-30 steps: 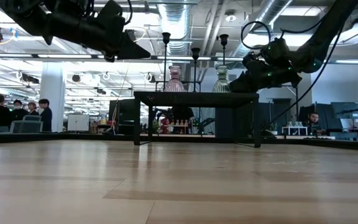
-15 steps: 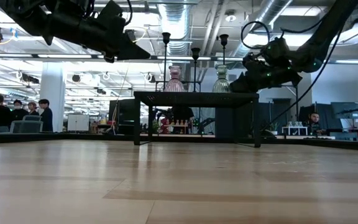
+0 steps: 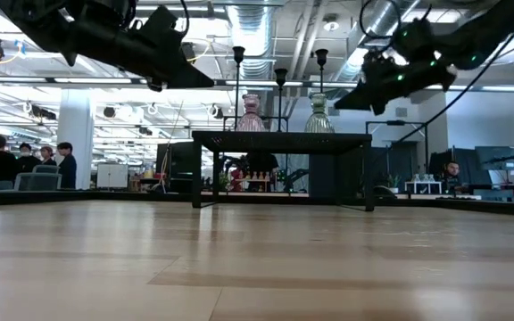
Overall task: Pick & Place candle stick holders
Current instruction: Adjust the purple candle holder on the shelf
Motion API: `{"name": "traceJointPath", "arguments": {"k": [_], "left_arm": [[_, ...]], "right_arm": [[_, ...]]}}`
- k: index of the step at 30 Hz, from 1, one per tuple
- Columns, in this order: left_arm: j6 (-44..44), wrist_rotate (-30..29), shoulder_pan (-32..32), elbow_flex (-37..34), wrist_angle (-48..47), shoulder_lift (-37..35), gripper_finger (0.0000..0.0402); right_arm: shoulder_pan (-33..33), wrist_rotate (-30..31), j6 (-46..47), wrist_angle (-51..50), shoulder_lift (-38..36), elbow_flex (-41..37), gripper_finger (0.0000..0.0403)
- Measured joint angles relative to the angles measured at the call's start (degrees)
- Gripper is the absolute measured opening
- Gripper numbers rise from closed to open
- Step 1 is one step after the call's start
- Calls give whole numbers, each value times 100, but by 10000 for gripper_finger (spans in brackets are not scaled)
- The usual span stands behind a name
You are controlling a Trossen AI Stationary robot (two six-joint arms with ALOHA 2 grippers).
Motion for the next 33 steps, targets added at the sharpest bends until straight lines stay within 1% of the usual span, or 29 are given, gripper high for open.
{"name": "traceJointPath", "arguments": {"k": [2,5,8,10,13,17,21,26,28,33], "left_arm": [[0,144,188,0,5,34,5],[0,679,560,0,19,113,5],[0,1003,982,0,48,248,5],[0,1348,1285,0,135,324,5],[-21,1984,1727,0,419,497,5],[-198,2591,2157,0,987,824,5],[-301,2729,2358,0,1358,1241,5],[-317,2786,2377,6,1866,1716,5],[-315,2923,2377,144,1915,1886,5],[-269,2974,2459,643,1936,2325,5]], "right_arm": [[129,16,35,-330,-258,0,0],[413,20,63,-789,-604,0,0],[766,17,62,-1138,-887,0,0],[1004,19,13,-1316,-1052,0,0],[1366,189,-26,-1556,-1221,0,0],[1783,330,-68,-1811,-1346,-2,0],[2154,341,-52,-1817,-1368,-2,0],[2593,366,68,-1828,-1368,-2,0],[2766,404,76,-1826,-1368,-2,0],[3163,837,177,-1828,-1366,-2,0]]}}
